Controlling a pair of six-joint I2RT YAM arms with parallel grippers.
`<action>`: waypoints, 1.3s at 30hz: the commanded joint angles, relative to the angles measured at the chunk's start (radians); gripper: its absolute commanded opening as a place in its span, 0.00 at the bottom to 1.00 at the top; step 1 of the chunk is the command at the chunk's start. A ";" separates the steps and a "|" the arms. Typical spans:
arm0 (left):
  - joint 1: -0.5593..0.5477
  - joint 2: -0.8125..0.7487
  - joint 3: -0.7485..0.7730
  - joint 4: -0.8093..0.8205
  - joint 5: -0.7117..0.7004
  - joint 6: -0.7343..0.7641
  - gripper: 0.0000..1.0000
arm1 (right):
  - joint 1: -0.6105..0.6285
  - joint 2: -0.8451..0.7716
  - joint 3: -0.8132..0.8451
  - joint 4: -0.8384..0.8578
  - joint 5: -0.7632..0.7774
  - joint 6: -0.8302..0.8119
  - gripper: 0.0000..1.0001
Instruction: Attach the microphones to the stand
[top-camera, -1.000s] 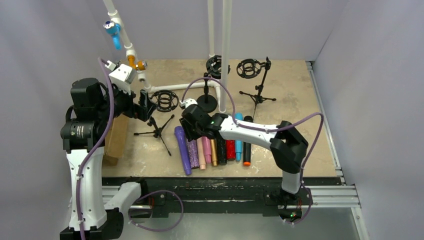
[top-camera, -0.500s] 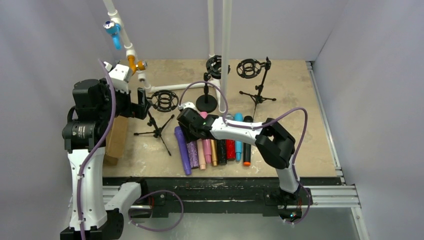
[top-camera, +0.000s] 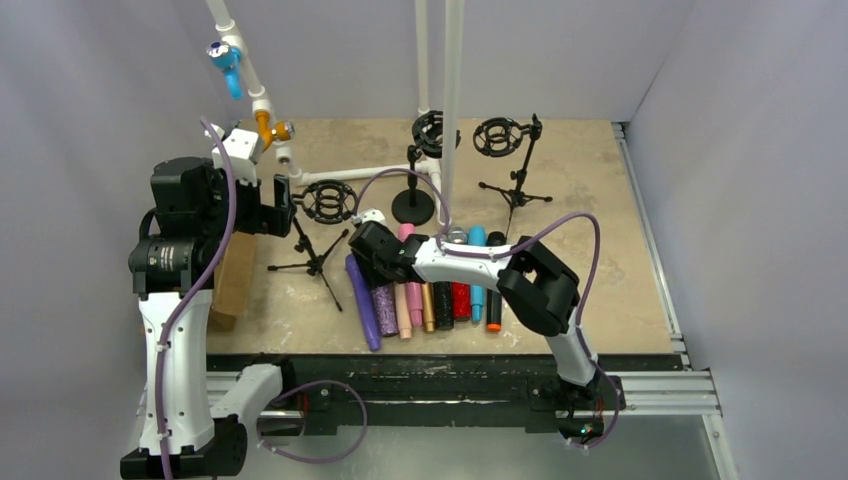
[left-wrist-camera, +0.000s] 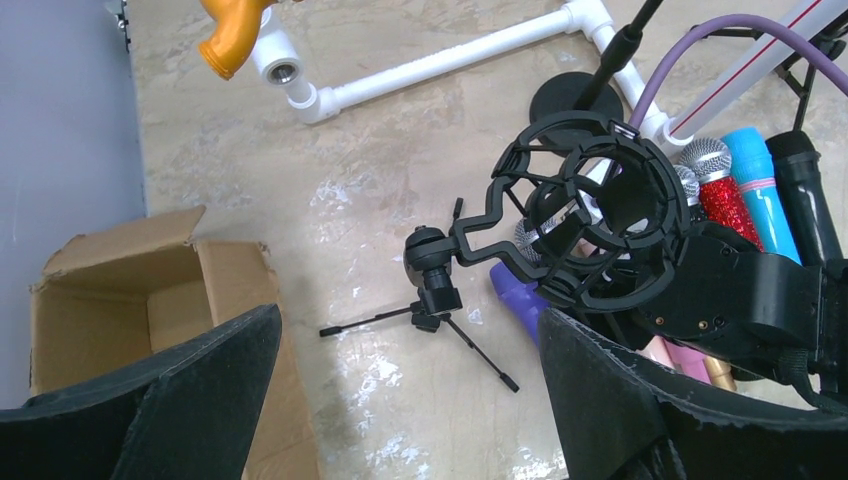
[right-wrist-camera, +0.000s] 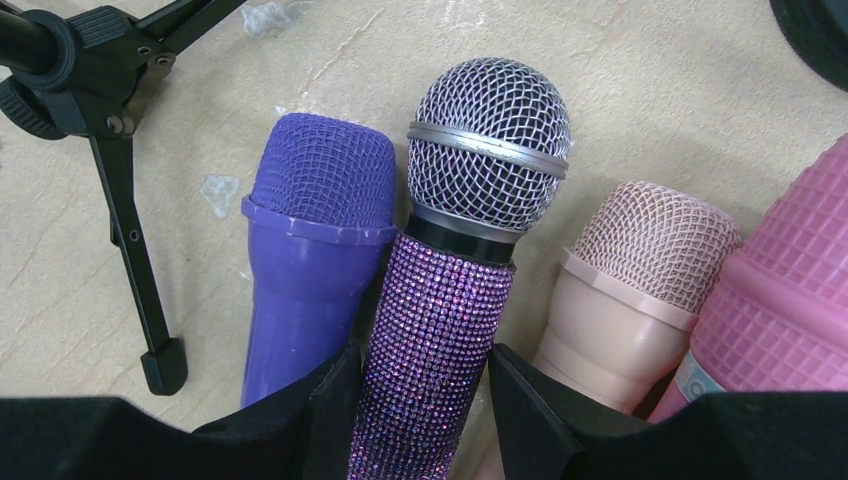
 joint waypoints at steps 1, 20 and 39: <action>0.006 0.000 -0.004 0.026 -0.028 0.020 1.00 | 0.009 0.023 0.015 -0.003 -0.020 0.023 0.52; 0.006 -0.001 0.020 0.014 -0.030 0.035 1.00 | 0.011 0.055 -0.002 0.028 -0.072 0.056 0.47; 0.006 0.009 0.090 -0.021 0.009 0.027 1.00 | 0.011 -0.126 -0.055 0.050 -0.040 0.094 0.21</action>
